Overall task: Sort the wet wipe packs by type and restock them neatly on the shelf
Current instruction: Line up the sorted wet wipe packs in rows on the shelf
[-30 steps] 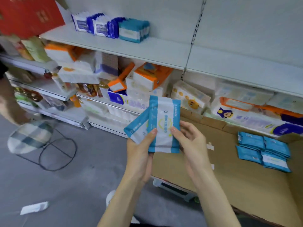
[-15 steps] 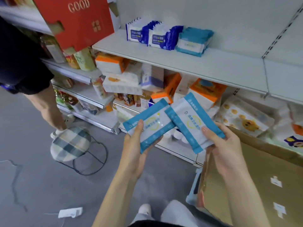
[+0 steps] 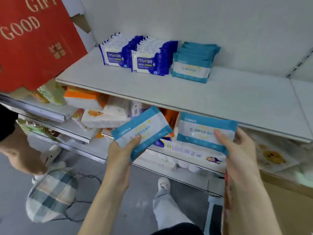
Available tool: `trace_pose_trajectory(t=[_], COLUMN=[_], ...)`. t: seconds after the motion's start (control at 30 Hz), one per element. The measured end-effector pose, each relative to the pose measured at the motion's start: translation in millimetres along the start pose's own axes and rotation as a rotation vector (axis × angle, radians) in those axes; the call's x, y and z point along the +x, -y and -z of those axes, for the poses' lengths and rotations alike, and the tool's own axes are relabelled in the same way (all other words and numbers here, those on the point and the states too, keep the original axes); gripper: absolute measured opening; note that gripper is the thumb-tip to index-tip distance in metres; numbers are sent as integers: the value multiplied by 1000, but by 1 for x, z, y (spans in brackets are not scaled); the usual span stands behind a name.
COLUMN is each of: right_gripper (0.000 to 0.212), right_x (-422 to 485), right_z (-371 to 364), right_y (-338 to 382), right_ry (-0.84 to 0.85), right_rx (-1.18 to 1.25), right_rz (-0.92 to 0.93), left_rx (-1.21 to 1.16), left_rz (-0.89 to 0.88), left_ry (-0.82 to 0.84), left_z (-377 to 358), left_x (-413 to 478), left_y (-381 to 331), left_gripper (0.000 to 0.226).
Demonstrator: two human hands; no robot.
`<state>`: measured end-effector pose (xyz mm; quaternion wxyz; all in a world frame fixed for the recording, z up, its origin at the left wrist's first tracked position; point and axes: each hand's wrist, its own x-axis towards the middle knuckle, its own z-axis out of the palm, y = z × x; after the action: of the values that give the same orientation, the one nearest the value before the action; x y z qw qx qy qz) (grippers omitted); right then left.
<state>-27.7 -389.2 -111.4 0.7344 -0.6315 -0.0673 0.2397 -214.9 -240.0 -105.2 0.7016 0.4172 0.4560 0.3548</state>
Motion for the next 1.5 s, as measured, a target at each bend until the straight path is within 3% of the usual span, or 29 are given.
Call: trace_pose_trajectory(t=[0.3, 0.53, 0.7, 0.8, 1.03, 1.13, 1.23, 1.37, 1.43, 1.5], right_gripper=[20, 25, 28, 32, 25, 22, 42, 40, 25, 27], right_x=[151, 198, 207, 205, 185, 176, 173, 180, 184, 188], right_z=[-57, -73, -88, -94, -84, -74, -72, -70, -70, -71], right_y=[22, 9, 11, 9, 1, 1, 0, -1, 0, 0], right_ry=[43, -70, -198, -228, -334, -142, 64, 9, -18, -29], right_rx=[-148, -673, -742, -639, -328, -369, -499, -610, -697, -778], right_rz=[236, 510, 510, 450, 287, 267, 289, 350, 377, 380], left_rx=[46, 129, 189, 276, 473, 613, 837, 1087, 1070, 1048], left_rz=[-113, -46, -32, -44, -185, -268, -444, -821, -847, -853], left_ry=[30, 47, 77, 116, 333, 401, 479, 361, 318, 281], left_z=[-70, -76, -83, -83, -95, -113, -138, -157, -160, -162], left_x=[117, 168, 188, 190, 196, 202, 202, 203, 207, 212], left_y=[-38, -40, -42, -44, -42, -34, -28, -23, -22, -18], left_gripper=[20, 25, 31, 26, 20, 26, 22, 34, 42, 52])
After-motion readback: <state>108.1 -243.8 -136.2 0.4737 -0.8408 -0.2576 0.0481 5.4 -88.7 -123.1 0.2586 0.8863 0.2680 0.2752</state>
